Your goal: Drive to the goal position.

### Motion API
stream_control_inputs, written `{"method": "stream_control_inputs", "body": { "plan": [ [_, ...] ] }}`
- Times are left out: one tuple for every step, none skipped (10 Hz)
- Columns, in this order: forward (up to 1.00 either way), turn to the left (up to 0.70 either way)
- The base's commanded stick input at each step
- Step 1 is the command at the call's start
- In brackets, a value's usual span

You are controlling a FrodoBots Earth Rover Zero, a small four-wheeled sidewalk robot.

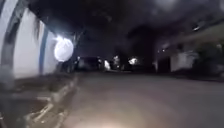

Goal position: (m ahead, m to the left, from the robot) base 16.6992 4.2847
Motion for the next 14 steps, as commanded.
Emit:
{"method": "stream_control_inputs", "body": {
  "plan": [
    [0.70, 0.00],
    [0.70, 0.00],
    [0.70, 0.00],
    [0.70, 0.00],
    [0.70, 0.00],
    [0.70, 0.00],
    [0.70, 0.00],
    [0.70, 0.00],
    [0.70, -0.35],
    [0.70, -0.35],
    [0.70, -0.35],
    [0.70, -0.35],
    [0.70, -0.35],
    [0.70, -0.35]
  ]
}}
